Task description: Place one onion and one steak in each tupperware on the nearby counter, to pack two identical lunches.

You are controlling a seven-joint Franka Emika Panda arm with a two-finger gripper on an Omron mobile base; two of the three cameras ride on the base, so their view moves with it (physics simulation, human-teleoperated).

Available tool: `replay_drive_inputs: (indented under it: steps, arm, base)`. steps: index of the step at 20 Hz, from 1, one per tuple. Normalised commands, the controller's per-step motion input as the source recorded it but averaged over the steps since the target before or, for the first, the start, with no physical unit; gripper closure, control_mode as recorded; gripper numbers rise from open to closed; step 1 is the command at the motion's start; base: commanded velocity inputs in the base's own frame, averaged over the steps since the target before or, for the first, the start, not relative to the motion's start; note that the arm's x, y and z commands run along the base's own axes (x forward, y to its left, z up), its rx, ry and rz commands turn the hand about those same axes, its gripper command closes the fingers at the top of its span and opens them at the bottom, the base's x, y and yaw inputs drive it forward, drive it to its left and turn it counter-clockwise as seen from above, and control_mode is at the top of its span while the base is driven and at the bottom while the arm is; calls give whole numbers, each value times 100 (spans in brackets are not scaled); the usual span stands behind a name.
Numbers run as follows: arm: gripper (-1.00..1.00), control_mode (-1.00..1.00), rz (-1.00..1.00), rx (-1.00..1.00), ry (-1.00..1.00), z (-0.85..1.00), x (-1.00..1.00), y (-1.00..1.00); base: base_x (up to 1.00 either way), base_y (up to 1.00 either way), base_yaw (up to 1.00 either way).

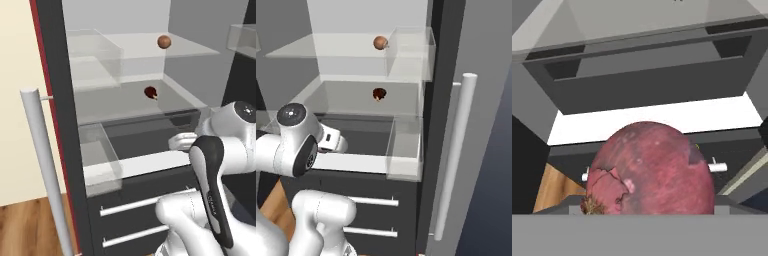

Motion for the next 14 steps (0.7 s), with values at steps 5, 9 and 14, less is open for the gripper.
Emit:
replay_drive_inputs:
  steps: [5, 9, 14]
  arm:
    - [100, 100, 0, 0, 0, 0, 0, 0]
    - [100, 100, 0, 0, 0, 0, 0, 0]
    - [100, 100, 0, 0, 0, 0, 0, 0]
  base:
    - [-100, -17, -2]
    - [-100, 31, 13]
    - [-100, 58, 40]
